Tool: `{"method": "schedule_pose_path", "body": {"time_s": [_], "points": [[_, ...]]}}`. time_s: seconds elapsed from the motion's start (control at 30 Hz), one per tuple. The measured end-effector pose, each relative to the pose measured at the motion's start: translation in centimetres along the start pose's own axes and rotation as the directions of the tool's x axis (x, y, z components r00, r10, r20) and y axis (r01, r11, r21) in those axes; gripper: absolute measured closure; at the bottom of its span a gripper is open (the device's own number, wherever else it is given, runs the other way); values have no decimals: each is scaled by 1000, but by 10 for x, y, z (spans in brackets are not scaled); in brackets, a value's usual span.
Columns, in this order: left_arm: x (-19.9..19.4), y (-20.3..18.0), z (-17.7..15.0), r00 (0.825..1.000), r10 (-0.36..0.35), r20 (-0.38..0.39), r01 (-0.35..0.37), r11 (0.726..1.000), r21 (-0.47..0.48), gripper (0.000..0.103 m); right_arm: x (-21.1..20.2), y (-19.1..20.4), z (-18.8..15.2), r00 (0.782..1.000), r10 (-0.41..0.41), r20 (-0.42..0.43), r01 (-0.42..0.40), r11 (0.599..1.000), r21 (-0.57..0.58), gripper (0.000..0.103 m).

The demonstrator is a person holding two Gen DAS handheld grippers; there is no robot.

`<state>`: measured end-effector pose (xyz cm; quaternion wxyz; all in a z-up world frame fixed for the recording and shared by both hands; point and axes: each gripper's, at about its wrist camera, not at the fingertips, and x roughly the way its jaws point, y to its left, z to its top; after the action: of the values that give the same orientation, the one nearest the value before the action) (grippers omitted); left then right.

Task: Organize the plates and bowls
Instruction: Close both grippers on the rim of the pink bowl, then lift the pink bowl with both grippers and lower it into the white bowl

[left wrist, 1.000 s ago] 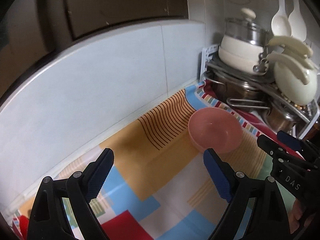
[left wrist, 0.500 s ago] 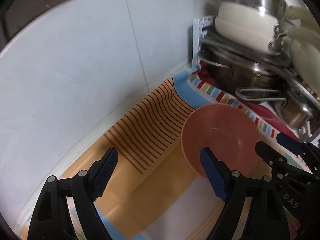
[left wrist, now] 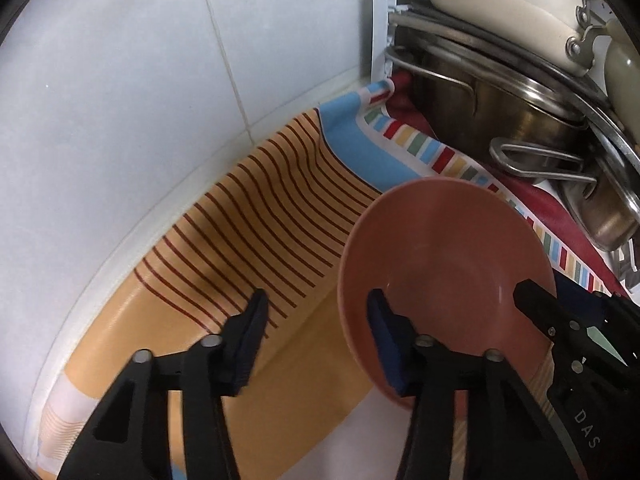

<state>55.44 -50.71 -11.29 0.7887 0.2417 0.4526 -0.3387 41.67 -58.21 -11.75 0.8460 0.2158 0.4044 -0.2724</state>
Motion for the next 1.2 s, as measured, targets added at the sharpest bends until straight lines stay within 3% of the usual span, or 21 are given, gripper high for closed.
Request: {"method": "schedule_pose_path", "body": {"time_s": [0.1, 0.27, 0.6, 1.2], "points": [[3, 1, 1, 1000, -21, -18, 21, 1000, -6, 71, -1, 2, 0, 1000, -3, 1, 3, 1000, -9, 86], [6, -1, 1, 997, -68, -39, 67, 998, -17, 90, 1, 5, 3, 1000, -9, -5, 9, 1000, -20, 87], [-20, 4, -5, 998, -52, -24, 51, 998, -45, 91, -4, 13, 5, 1000, 6, -8, -6, 1000, -21, 88], [-125, 29, -64, 999, -18, 38, 22, 994, -104, 90, -89, 40, -14, 995, 95, 20, -93, 992, -82, 89]]}}
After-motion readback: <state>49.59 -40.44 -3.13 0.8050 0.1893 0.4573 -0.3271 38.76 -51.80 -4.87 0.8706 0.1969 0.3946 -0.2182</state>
